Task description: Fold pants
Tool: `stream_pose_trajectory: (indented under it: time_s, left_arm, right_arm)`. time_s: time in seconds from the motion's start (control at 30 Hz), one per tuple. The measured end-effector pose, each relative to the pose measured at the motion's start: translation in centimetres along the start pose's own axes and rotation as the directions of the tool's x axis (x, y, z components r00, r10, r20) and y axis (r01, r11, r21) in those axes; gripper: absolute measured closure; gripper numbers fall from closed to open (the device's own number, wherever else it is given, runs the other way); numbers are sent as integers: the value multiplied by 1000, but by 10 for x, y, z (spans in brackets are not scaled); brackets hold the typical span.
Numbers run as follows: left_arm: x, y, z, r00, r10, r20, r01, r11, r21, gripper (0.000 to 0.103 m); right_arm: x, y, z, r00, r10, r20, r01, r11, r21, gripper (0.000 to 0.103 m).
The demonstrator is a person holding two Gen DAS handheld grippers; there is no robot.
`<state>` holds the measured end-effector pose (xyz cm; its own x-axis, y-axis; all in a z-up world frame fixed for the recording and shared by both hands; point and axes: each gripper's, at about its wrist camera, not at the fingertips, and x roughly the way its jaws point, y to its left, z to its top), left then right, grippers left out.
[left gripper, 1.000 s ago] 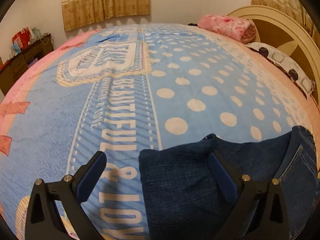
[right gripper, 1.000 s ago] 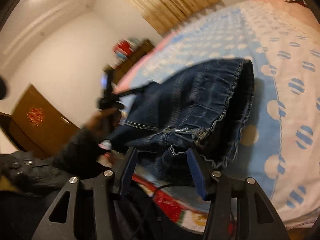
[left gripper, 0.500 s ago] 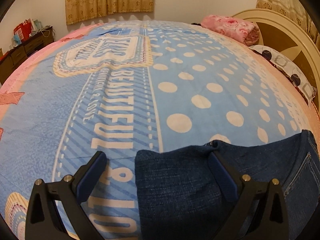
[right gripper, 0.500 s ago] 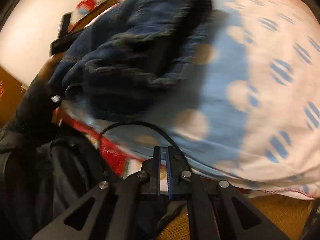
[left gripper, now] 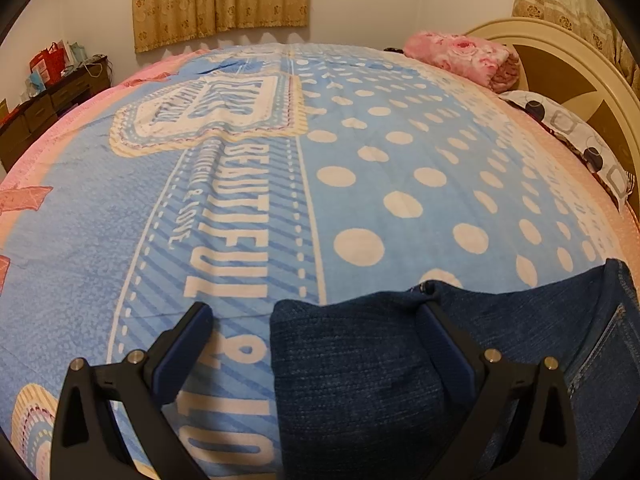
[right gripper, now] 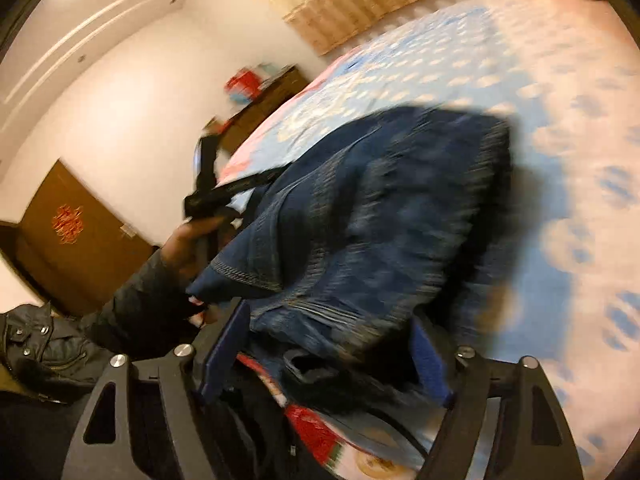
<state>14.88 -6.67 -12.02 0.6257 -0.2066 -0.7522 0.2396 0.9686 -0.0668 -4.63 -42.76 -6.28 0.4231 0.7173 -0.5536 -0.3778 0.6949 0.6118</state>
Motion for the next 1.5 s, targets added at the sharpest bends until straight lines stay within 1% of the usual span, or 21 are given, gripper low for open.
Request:
stream_pose_trajectory:
  time_s: [0.07, 0.17, 0.2, 0.23, 0.3, 0.33, 0.43, 0.7, 0.8, 0.83, 0.9, 0.93, 0.97, 1.03, 1.1, 1.13, 1.17, 1.27, 1.37, 1.43, 1.5]
  left_arm:
    - [0, 0, 0, 1000, 1, 1, -1, 1000, 2, 0]
    - [2, -1, 1, 1000, 8, 6, -8, 1000, 12, 0]
    - [2, -1, 1, 1000, 10, 7, -10, 1000, 13, 0]
    - [3, -1, 1, 1000, 9, 8, -9, 1000, 12, 0]
    - [3, 0, 1, 1000, 4, 8, -4, 1000, 8, 0]
    - [3, 0, 1, 1000, 2, 9, -2, 1000, 7, 0]
    - [2, -1, 1, 1000, 7, 12, -7, 1000, 9, 0]
    - [-67, -15, -12, 993, -24, 114, 15, 997, 79, 0]
    - [-91, -23, -28, 991, -65, 118, 51, 992, 118, 0]
    - [-97, -25, -33, 990, -80, 117, 65, 990, 125, 0]
    - [-110, -33, -47, 984, -125, 126, 105, 982, 157, 0]
    - [-113, -38, -53, 983, -132, 129, 108, 979, 175, 0]
    - [-113, -43, -58, 983, -134, 124, 108, 974, 199, 0]
    - [-107, -58, -68, 988, -116, 102, 87, 962, 258, 0]
    - [-101, -66, -74, 990, -104, 92, 77, 961, 266, 0]
    - [-99, -68, -75, 990, -113, 86, 88, 963, 255, 0]
    - [-98, -68, -76, 989, -121, 81, 98, 965, 244, 0]
    - [-90, -69, -78, 989, -130, 66, 112, 968, 224, 0]
    - [-76, -76, -89, 991, -130, 31, 118, 963, 243, 0]
    - [-75, -81, -97, 992, -111, 68, 88, 958, 275, 0]
    - [-75, -84, -101, 992, -97, 84, 70, 956, 284, 0]
  right_arm:
    - [9, 19, -3, 997, 67, -31, -70, 995, -76, 52]
    - [-1, 45, -9, 978, 201, -56, -206, 972, -113, 67]
    - [-4, 50, -11, 978, 195, -77, -204, 970, -131, 79]
    - [-5, 57, -15, 983, 142, -118, -161, 972, -172, 101]
    - [0, 54, -23, 977, 25, -212, -71, 975, -212, 101]
    - [7, 47, -30, 960, -91, -265, 25, 970, -242, 103]
    - [9, 19, -36, 928, -233, -289, 176, 962, -210, 103]
    - [-40, 6, -23, 991, -85, -104, 79, 995, -61, 102]
    - [-67, -3, -19, 999, 42, 13, -43, 999, 23, 102]
    - [-71, -7, -17, 996, 79, 45, -82, 995, 58, 96]
    - [-73, -21, -8, 996, 65, 65, -72, 991, 116, 52]
    - [-68, -26, -6, 996, 50, 75, -61, 988, 144, 20]
    - [-61, -28, -7, 995, 49, 83, -62, 986, 156, 16]
    - [-44, -33, -2, 994, 85, 75, -98, 977, 188, 16]
    - [-28, -39, 3, 997, 49, 53, -60, 973, 224, 17]
    - [-18, -37, 5, 998, 56, 39, -63, 974, 219, 29]
    - [-9, -33, 6, 998, 59, 24, -63, 977, 202, 54]
    - [-11, -18, 11, 1000, -15, 11, 14, 991, 136, 84]
    - [-35, -16, 19, 995, -47, 84, 36, 991, 127, 92]
    - [-38, -29, 21, 987, -151, 53, 143, 980, 139, 92]
    - [-24, -41, 15, 983, -181, 8, 178, 971, 158, 92]
